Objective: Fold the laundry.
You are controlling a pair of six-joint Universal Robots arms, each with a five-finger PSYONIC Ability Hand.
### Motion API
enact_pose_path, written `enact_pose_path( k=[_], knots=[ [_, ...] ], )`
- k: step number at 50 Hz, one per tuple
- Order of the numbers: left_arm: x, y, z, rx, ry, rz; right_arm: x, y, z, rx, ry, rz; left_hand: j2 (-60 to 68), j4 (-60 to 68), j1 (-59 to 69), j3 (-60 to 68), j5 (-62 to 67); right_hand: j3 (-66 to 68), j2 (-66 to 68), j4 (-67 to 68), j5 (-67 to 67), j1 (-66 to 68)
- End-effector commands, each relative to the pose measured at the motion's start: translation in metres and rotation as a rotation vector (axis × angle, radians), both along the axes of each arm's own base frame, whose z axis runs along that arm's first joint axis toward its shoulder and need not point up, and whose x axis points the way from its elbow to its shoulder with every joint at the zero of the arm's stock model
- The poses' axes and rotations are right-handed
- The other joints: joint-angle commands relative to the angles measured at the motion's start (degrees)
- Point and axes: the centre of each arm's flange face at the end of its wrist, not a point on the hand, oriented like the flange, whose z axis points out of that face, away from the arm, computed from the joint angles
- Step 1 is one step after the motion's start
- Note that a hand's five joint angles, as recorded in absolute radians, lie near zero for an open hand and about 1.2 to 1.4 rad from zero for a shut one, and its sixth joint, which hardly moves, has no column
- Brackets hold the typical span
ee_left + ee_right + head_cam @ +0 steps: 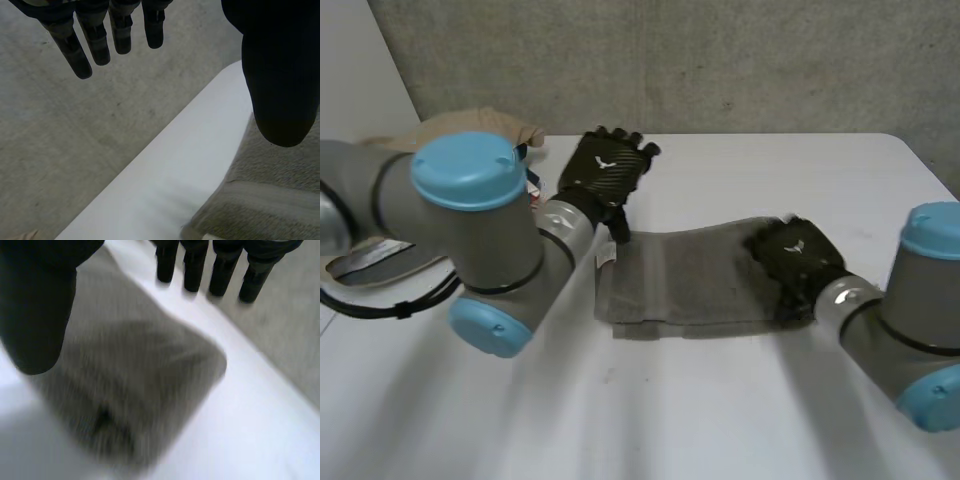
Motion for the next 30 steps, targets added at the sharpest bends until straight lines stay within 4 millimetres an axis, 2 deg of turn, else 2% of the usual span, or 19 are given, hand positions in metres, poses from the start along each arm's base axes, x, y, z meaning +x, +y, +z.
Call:
enact_pose_path(
  k=[1, 2, 5, 6, 9, 10, 13, 14, 17, 18, 20, 21, 22, 23, 28, 30],
  knots=[
    [-0.006, 0.010, -0.014, 0.034, -0.024, -0.022, -0.043, -0.030, -0.030, 0.051, 0.114, -0.148, -2.19, -1.86, -1.64, -2.59, -2.83, 60.66, 60.62, 60.50, 59.94, 59.55],
    [-0.004, 0.011, -0.016, 0.041, -0.030, -0.021, -0.052, -0.041, -0.025, -0.009, 0.124, -0.188, -2.19, -1.86, -1.64, -2.59, -2.83, 60.66, 60.62, 60.50, 59.94, 59.55],
    [-0.001, 0.011, -0.017, 0.046, -0.034, -0.016, -0.051, -0.051, -0.007, -0.162, 0.138, -0.198, -2.19, -1.86, -1.64, -2.59, -2.83, 60.66, 60.62, 60.50, 59.94, 59.55],
    [0.001, 0.010, -0.017, 0.049, -0.035, -0.012, -0.037, -0.049, 0.015, -0.269, 0.107, -0.172, -2.19, -1.86, -1.64, -2.59, -2.83, 60.66, 60.62, 60.50, 59.94, 59.55],
    [0.004, 0.009, -0.012, 0.042, -0.031, 0.004, -0.006, -0.030, 0.041, -0.381, 0.060, -0.069, -2.19, -1.86, -1.64, -2.59, -2.83, 60.66, 60.62, 60.50, 59.94, 59.55],
    [0.009, 0.006, -0.006, 0.036, -0.025, 0.027, 0.014, -0.015, 0.046, -0.410, 0.032, 0.011, -2.19, -1.86, -1.64, -2.59, -2.83, 60.66, 60.62, 60.50, 59.94, 59.55],
    [0.017, 0.002, -0.002, 0.033, -0.021, 0.065, 0.046, 0.011, 0.046, -0.431, -0.012, 0.177, -2.19, -1.86, -1.64, -2.59, -2.83, 60.66, 60.62, 60.50, 59.94, 59.55],
    [0.021, -0.001, -0.002, 0.039, -0.018, 0.087, 0.063, 0.031, 0.042, -0.425, -0.033, 0.292, -2.19, -1.86, -1.64, -2.59, -2.83, 60.66, 60.62, 60.50, 59.94, 59.55],
    [0.024, -0.001, -0.003, 0.050, -0.012, 0.102, 0.084, 0.060, 0.021, -0.377, -0.041, 0.463, -2.19, -1.86, -1.64, -2.59, -2.83, 60.66, 60.62, 60.50, 59.94, 59.55],
    [0.024, -0.001, -0.004, 0.058, -0.005, 0.104, 0.094, 0.073, 0.007, -0.335, -0.040, 0.537, -2.19, -1.86, -1.64, -2.59, -2.83, 60.66, 60.62, 60.50, 59.94, 59.55],
    [0.025, -0.001, -0.004, 0.067, 0.006, 0.107, 0.098, 0.082, -0.007, -0.287, -0.030, 0.581, -2.19, -1.86, -1.64, -2.59, -2.83, 60.66, 60.62, 60.50, 59.94, 59.55],
    [0.025, -0.001, -0.005, 0.073, 0.009, 0.109, 0.099, 0.084, -0.012, -0.264, -0.019, 0.585, -2.19, -1.86, -1.64, -2.59, -2.83, 47.23, 47.19, 47.07, 46.51, 46.12],
    [0.025, -0.002, -0.005, 0.084, 0.021, 0.113, 0.097, 0.083, -0.019, -0.217, -0.001, 0.571, -2.19, -1.86, -1.64, -2.59, -2.83, 2.14, 2.09, 1.97, 1.41, 1.02],
    [0.025, -0.002, -0.005, 0.092, 0.027, 0.115, 0.096, 0.081, -0.019, -0.200, 0.006, 0.553, -2.19, -1.86, -1.64, -2.59, -2.83, -9.34, -9.38, -9.50, -10.06, -10.45],
    [0.024, -0.002, -0.001, 0.115, 0.083, 0.128, 0.089, 0.067, -0.007, -0.134, -0.044, 0.410, -2.19, -1.86, -1.64, -2.59, -2.83, -9.34, -9.38, -9.50, -10.06, -10.45],
    [0.021, -0.001, 0.002, 0.124, 0.115, 0.119, 0.076, 0.045, 0.014, -0.124, -0.139, 0.300, -2.19, -1.86, -1.64, -2.59, -2.83, -9.34, -9.38, -9.50, -10.06, -10.45]
  ],
)
